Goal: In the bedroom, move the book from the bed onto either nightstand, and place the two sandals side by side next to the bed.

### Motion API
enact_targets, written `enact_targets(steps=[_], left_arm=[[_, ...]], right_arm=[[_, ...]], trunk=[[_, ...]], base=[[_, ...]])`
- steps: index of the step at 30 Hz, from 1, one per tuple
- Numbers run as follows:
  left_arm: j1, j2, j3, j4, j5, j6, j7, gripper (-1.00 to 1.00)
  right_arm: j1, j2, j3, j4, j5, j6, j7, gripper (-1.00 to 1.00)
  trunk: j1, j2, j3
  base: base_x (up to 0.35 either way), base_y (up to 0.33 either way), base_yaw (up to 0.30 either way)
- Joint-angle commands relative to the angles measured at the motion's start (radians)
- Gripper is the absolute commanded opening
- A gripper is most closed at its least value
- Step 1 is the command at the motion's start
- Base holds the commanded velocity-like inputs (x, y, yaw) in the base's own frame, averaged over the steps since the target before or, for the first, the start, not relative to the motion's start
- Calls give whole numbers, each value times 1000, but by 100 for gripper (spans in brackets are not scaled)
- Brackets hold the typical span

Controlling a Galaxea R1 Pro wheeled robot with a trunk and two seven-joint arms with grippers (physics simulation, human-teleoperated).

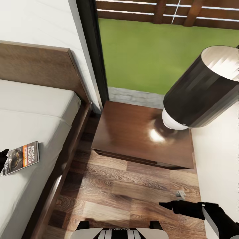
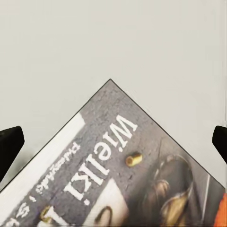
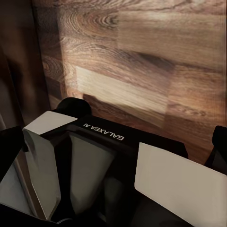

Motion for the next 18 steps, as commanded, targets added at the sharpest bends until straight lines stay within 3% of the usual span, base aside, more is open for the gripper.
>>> enact_targets(steps=[1,18], left_arm=[[-1,0,4,-1,7,9,-3,100],[-1,-2,3,-1,6,9,-3,100]], right_arm=[[0,0,0,0,-7,8,1,100],[0,0,0,-1,-7,8,1,100]], trunk=[[0,0,0],[0,0,0]], base=[[0,-123,0],[0,-13,0]])
